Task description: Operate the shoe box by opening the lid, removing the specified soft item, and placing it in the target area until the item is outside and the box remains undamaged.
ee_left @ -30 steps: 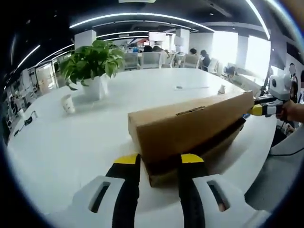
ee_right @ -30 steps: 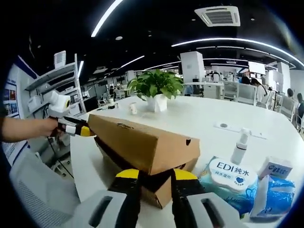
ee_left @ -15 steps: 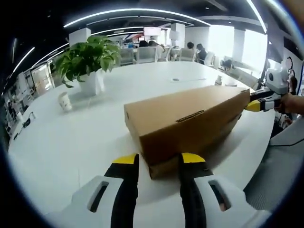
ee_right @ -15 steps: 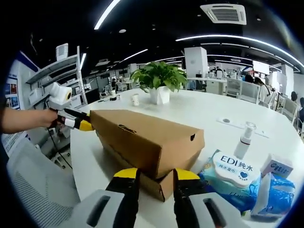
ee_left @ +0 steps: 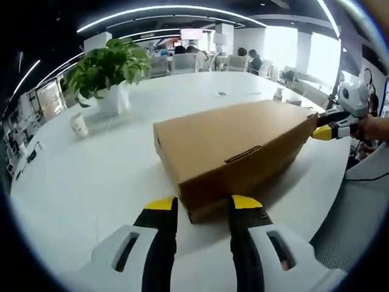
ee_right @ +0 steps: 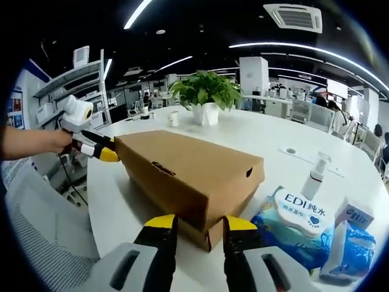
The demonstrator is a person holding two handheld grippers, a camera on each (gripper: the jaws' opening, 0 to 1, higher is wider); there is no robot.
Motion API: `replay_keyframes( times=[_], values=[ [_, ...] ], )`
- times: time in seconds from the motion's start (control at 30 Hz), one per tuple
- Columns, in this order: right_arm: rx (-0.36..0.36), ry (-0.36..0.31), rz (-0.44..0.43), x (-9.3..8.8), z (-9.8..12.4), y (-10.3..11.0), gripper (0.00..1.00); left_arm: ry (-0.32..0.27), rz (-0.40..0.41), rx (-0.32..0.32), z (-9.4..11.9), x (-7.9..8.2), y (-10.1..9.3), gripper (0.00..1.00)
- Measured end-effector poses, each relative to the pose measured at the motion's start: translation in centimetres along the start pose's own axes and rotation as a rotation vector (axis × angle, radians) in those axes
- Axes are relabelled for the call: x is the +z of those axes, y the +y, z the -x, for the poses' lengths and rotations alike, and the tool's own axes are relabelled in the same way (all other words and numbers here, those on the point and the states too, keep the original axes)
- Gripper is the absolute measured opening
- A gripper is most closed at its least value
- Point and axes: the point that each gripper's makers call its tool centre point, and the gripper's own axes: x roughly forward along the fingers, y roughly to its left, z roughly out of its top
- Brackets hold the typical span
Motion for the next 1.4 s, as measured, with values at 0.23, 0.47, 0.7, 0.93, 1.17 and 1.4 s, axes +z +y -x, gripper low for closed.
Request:
replay_keyframes(
  times=[0.23, 0.47, 0.7, 0.93, 1.17, 1.4],
  values=[
    [0.000, 0.019, -0.008, -0.4, 0.0, -0.2, 0.27, 0.014, 0.009, 0.002, 0.1, -0.6, 0.1, 0.33],
    [0.000, -0.007, -0.009, 0.7, 0.7, -0.5, 0.28, 0.001, 0.003, 0.008, 0.7, -0.3, 0.4, 0.34],
    [0.027, -0.020, 0.035, 1.3, 0.2, -0.4, 0.33, -0.021, -0.019, -0.007, 0.6, 0.6, 0.3, 0.34],
    [0.028, -0.003, 0.058, 1.0, -0.3, -0.2, 0.31, 0.002, -0.085, -0.011, 0.1, 0.4, 0.0, 0.32],
    [0.020, 0.019, 0.072, 0.4, -0.6, -0.2, 0.30, 0.023, -0.083, -0.004, -0.3, 0.1, 0.1, 0.31],
    [0.013, 0.043, 0.087, -0.2, -1.2, -0.2, 0.30, 0.050, -0.083, 0.015, -1.1, -0.4, 0.3, 0.30]
  ],
)
